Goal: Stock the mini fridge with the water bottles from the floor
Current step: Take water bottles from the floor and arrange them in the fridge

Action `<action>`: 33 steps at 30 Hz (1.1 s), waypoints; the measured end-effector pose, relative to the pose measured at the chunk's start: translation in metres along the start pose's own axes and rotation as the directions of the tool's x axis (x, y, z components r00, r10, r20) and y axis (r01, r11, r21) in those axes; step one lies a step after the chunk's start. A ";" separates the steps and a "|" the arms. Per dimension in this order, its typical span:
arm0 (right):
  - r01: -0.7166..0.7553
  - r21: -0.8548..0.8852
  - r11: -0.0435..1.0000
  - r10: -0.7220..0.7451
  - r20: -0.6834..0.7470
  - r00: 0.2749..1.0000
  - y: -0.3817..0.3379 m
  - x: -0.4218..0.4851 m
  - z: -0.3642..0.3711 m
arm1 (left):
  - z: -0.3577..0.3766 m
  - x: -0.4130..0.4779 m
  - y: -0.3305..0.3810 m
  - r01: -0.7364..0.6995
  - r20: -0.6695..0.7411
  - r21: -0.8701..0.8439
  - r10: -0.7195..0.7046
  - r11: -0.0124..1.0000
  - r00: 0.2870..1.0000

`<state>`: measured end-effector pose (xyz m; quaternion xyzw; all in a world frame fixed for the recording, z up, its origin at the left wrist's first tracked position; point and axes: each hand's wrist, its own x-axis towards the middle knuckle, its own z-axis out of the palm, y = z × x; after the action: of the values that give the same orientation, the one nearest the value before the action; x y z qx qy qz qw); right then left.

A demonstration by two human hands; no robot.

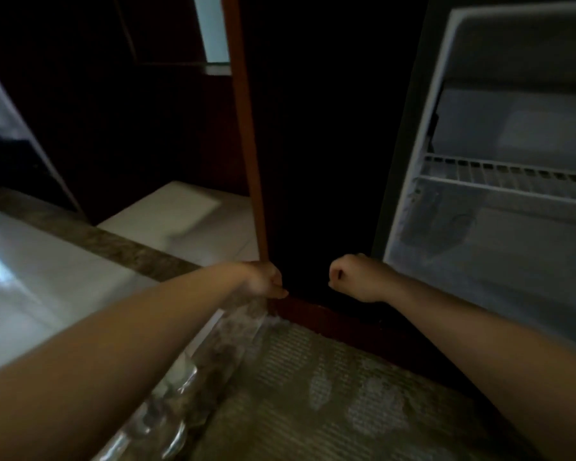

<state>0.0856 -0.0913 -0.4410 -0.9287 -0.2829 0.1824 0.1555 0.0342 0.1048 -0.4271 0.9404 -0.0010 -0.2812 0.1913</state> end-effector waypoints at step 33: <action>0.280 -0.052 0.959 -0.246 0.342 0.907 -0.118 0.037 0.113 | 0.040 -0.064 -0.145 0.157 -0.297 0.371 -0.043 0.915 0.954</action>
<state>0.0106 0.0446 -0.5046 -0.8445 -0.4365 0.2993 0.0821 -0.0557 0.2320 -0.4764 0.9887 0.0190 -0.1476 -0.0166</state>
